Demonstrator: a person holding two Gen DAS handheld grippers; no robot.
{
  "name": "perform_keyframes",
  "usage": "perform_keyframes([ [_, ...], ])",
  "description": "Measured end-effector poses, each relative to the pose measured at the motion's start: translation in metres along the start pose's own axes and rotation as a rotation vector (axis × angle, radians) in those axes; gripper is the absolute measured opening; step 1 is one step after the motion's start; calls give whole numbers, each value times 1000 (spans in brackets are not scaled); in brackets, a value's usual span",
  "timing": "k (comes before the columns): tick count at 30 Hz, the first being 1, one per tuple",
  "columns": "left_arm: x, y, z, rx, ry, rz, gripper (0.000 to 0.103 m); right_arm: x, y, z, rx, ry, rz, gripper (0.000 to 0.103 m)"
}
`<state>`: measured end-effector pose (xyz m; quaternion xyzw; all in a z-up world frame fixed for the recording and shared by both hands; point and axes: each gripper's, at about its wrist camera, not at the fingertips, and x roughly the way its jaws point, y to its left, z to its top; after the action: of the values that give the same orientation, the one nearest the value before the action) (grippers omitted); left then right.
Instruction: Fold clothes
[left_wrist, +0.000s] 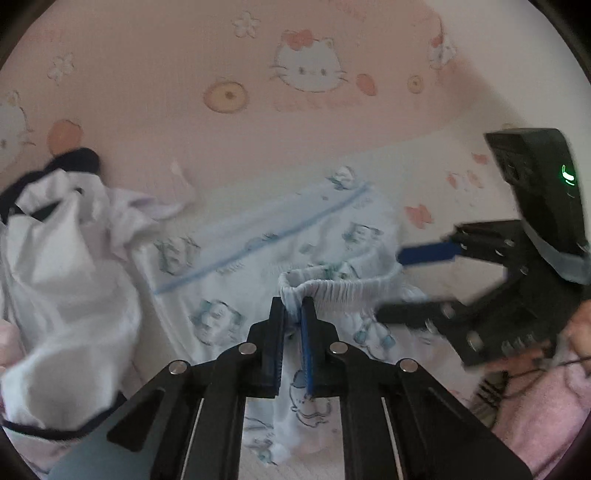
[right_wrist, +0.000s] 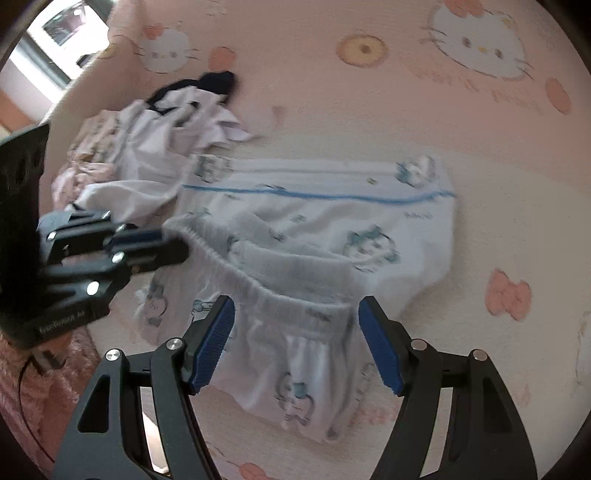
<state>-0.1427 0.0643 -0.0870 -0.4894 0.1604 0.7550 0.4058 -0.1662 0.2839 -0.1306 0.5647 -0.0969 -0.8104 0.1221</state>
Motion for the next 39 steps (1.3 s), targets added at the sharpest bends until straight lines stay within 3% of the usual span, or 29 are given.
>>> perform_keyframes([
  [1, 6, 3, 0, -4, 15, 21, 14, 3, 3, 1, -10, 0, 11, 73],
  [2, 14, 5, -3, -12, 41, 24, 27, 9, 5, 1, -20, 9, -5, 73],
  [5, 37, 8, -7, -44, 103, 16, 46, 23, 5, -2, -35, 31, -58, 73],
  [8, 39, 2, -14, -15, 116, 48, 47, 29, 3, -4, -32, 28, -74, 62],
  [9, 40, 0, -15, -4, 124, 53, 47, 30, 3, -4, -39, 26, -79, 58],
  [10, 41, -2, -17, 6, 132, 57, 40, 31, 4, -3, -42, 30, -82, 53],
  [11, 41, -4, -17, 9, 131, 40, 20, 32, 4, -3, -44, 33, -85, 49],
  [12, 38, -7, -15, 16, 115, 43, 12, 31, 4, -2, -42, 32, -75, 41],
  [13, 36, -10, -12, 24, 99, 46, 10, 26, 6, -1, -47, 20, -71, 30],
  [18, -1, -24, -1, 41, -19, 30, 8, -7, 21, 1, -118, -65, -74, 18],
  [24, -13, 2, 18, -79, -143, 76, 8, -34, 28, 33, -149, -178, -46, 14],
  [26, -3, 20, 20, -148, -130, 92, 10, -28, 28, 48, -128, -208, -63, 22],
  [27, 6, 29, 19, -190, -113, 111, 10, -25, 27, 55, -117, -223, -72, 40],
  [28, 22, 39, 18, -238, -70, 120, 10, -17, 21, 56, -90, -215, -99, 50],
  [30, 48, 52, 13, -287, 6, 126, 11, 0, 8, 58, -36, -199, -155, 50],
  [31, 53, 56, 12, -299, 5, 117, 12, 5, -2, 58, 5, -178, -167, 50],
  [34, 40, 57, 20, -302, 30, 117, 21, -7, -24, 53, 105, -165, -125, 53],
  [35, 29, 59, 20, -314, 5, 103, 27, -16, -29, 50, 118, -169, -122, 57],
  [36, 18, 62, 17, -325, -11, 95, 34, -22, -32, 43, 124, -162, -136, 68],
  [37, 7, 65, 14, -336, -26, 87, 49, -29, -35, 36, 130, -154, -149, 73],
  [39, -9, 70, 4, -363, -37, 67, 51, -36, -40, 18, 172, -116, -138, 73],
])
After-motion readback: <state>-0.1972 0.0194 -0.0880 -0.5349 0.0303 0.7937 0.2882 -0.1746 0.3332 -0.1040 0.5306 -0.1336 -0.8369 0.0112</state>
